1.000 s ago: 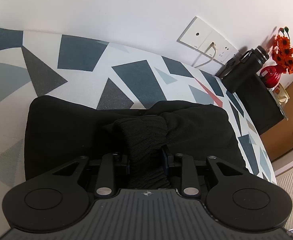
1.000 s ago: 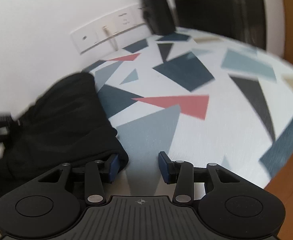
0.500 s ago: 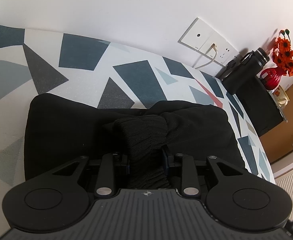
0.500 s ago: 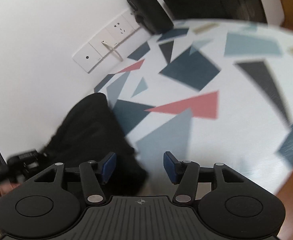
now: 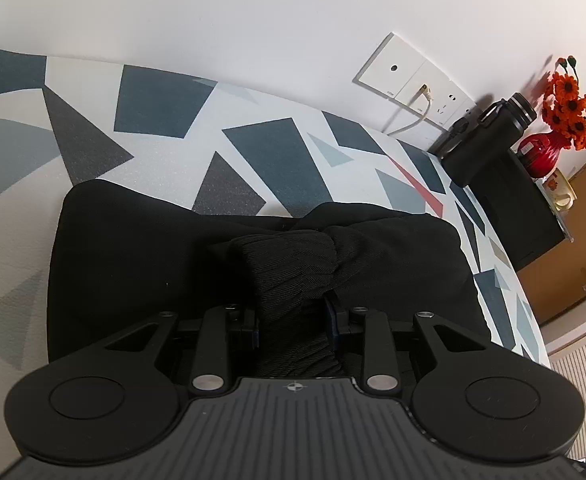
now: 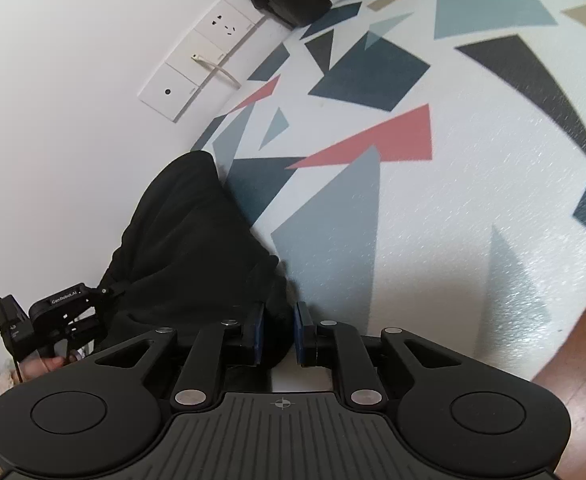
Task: Fold clothes
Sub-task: 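Hold the sock on the pile with the left tool while the right tool moves away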
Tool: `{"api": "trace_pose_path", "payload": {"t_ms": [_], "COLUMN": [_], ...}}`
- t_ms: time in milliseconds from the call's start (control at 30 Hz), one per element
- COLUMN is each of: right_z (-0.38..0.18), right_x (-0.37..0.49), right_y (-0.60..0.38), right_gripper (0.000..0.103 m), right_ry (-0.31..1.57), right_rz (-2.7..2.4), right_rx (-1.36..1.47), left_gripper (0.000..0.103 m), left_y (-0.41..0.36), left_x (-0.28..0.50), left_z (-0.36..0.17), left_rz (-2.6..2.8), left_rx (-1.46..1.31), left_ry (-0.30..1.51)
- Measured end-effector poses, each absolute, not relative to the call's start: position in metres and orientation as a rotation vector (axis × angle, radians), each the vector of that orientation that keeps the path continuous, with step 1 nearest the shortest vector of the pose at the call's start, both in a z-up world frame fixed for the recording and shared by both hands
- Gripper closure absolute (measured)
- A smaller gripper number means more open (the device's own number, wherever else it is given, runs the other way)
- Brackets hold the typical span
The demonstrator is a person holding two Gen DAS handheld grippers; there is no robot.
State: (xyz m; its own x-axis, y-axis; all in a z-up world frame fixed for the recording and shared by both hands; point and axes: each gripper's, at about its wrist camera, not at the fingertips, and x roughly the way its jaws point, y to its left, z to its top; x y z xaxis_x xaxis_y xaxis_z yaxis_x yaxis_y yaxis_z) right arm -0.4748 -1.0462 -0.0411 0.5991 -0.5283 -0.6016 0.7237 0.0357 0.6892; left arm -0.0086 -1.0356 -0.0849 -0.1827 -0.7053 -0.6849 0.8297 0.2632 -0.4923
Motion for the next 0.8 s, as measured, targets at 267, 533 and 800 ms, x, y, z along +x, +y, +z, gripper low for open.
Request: {"api": "trace_pose_path", "payload": {"t_ms": [267, 533, 800], "right_z": [-0.026, -0.032, -0.042], "right_x": [-0.476, -0.453, -0.446], "right_y": [-1.050, -1.066, -1.063], "right_gripper": [0.064, 0.060, 0.083], "right_ry": [0.254, 0.258, 0.289], "right_rz": [-1.089, -1.037, -0.986], "right_rx": [1.124, 1.113, 1.117], "left_gripper": [0.073, 0.072, 0.072], "left_y": [-1.036, -1.037, -1.037], "left_x": [-0.009, -0.009, -0.006], "left_z": [-0.085, -0.084, -0.086], "left_rz": [-1.379, -1.382, -1.389], "left_rx": [0.152, 0.164, 0.154], "left_ry": [1.092, 1.089, 1.094]}}
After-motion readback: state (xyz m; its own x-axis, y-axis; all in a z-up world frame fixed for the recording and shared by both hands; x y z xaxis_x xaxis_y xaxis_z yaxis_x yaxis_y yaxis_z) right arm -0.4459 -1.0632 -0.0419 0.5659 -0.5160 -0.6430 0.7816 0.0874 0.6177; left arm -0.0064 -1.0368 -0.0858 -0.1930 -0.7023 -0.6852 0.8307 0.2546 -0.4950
